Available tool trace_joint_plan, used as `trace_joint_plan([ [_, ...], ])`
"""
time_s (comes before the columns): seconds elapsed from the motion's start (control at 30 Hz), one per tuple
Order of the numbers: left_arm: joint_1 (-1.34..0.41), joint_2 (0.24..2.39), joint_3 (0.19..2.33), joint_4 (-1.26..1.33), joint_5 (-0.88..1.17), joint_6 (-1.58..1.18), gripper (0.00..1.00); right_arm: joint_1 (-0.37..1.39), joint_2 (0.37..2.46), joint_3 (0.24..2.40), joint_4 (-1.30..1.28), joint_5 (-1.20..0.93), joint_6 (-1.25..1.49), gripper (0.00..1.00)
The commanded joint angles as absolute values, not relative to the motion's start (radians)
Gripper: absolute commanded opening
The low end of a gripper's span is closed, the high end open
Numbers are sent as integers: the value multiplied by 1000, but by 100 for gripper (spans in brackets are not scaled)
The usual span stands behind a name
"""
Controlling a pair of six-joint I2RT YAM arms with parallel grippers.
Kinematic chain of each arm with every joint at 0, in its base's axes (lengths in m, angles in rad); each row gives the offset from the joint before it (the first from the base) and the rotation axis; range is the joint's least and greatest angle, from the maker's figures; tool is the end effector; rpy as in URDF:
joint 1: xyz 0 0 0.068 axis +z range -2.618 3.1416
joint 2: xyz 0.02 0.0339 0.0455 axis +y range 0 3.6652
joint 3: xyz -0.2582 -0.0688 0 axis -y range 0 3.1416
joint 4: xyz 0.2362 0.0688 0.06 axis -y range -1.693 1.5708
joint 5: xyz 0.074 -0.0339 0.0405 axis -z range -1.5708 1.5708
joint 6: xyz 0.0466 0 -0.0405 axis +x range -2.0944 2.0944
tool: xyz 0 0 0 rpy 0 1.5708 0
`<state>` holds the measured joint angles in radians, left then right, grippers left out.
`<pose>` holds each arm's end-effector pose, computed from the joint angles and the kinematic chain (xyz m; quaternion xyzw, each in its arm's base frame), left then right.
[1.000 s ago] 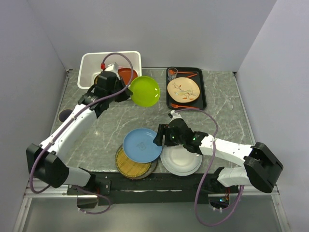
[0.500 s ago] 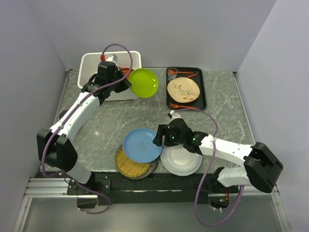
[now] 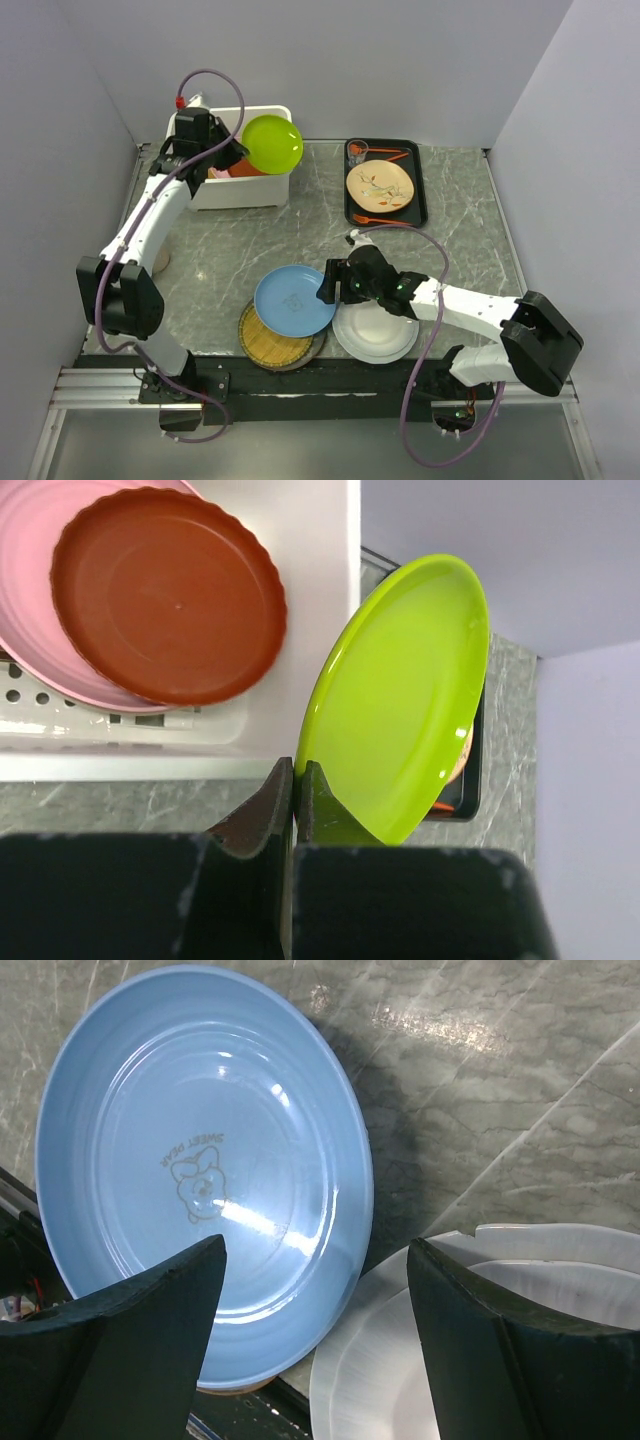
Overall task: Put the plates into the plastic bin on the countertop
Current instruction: Place the plate in the plastic bin.
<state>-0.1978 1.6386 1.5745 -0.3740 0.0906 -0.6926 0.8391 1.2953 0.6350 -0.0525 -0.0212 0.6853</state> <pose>0.3777 -0.0800 0.3648 -0.1829 0.8233 -0.2653 0.4673 0.1759 0.1973 0.1856 -0.0743 0.9063 0.2942 0.2942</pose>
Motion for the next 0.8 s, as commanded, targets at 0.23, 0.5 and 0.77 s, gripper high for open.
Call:
trace_joint_plan([
  [0.23, -112, 1738, 1690, -290, 170, -761, 1, 830, 1307, 676, -31, -20, 667, 81],
  [0.5, -75, 1810, 1746, -282, 190, -778, 1, 828, 1302, 672, -31, -20, 666, 81],
  [0.77, -55, 1851, 1790, -301, 199, -778, 1, 822, 1304, 672, -32, -21, 661, 81],
])
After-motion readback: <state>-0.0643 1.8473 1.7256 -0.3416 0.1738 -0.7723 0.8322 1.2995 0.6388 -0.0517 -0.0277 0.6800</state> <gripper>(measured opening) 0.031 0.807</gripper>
